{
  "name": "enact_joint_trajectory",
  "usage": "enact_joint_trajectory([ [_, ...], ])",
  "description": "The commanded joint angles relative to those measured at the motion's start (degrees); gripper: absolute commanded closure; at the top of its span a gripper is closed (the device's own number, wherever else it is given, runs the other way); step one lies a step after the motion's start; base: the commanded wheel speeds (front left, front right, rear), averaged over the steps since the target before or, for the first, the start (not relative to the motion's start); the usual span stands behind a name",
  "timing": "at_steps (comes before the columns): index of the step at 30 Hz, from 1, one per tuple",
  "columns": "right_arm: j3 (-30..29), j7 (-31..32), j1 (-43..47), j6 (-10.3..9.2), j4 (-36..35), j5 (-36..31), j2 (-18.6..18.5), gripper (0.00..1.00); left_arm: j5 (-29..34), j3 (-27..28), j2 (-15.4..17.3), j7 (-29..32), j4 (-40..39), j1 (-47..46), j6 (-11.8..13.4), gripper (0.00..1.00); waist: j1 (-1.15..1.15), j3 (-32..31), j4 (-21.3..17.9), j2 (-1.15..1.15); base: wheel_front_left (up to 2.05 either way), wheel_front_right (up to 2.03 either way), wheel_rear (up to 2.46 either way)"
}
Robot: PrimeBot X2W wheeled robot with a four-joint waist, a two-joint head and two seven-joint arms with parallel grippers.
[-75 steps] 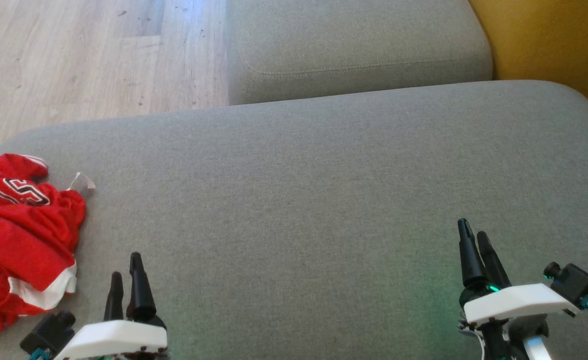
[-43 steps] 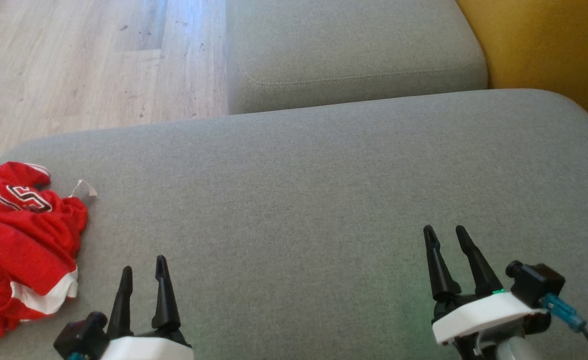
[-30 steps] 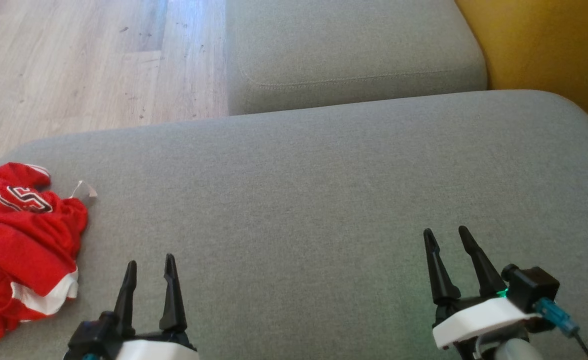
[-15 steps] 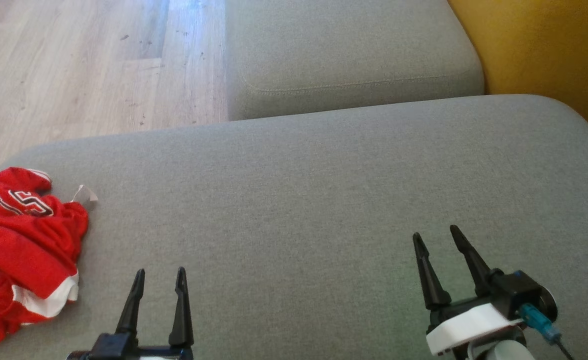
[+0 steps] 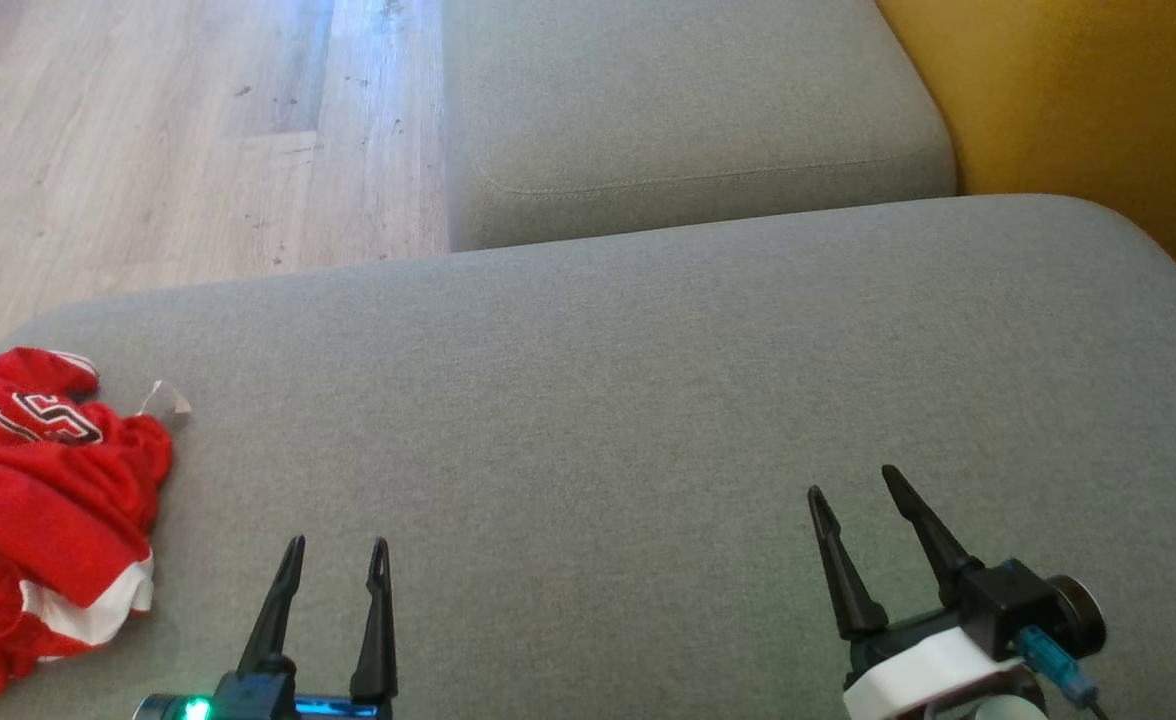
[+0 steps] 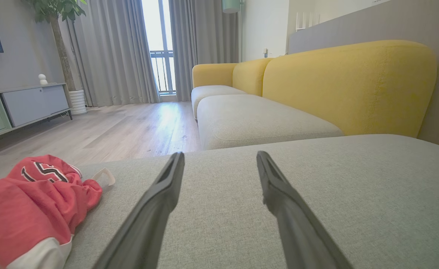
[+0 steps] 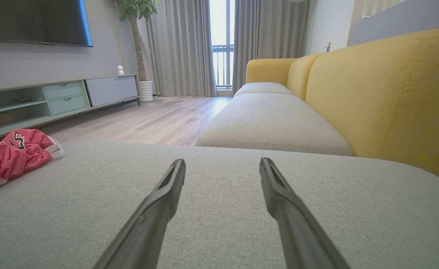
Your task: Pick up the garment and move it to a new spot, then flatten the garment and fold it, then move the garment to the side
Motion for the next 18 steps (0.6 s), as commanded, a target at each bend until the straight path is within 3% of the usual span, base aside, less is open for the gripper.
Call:
enact_joint_trajectory([
  [1, 1.45, -0.68, -1.83, -0.04, -1.78, -0.03, -0.16, 0.0, 0.24, 1.53, 0.25, -0.62, -1.73, -1.34, -0.02, 0.0, 0.0, -0.02, -0.04, 0.0, 0.0, 0.0, 0.0],
  [10, 1.34, -0.68, -1.39, -0.04, -1.62, -0.09, -0.16, 0.0, -0.67, 1.19, 0.25, -0.62, -1.29, -1.24, 0.24, 0.0, 0.0, -0.41, 0.46, 0.0, 0.0, 0.0, 0.0],
  [18, 1.22, -0.68, -0.28, -0.04, -1.76, 0.31, -0.16, 0.0, -0.22, 2.01, 0.25, -0.62, -1.48, -0.84, 0.28, 0.0, 0.0, -0.21, 5.03, 0.0, 0.0, 0.0, 0.0],
])
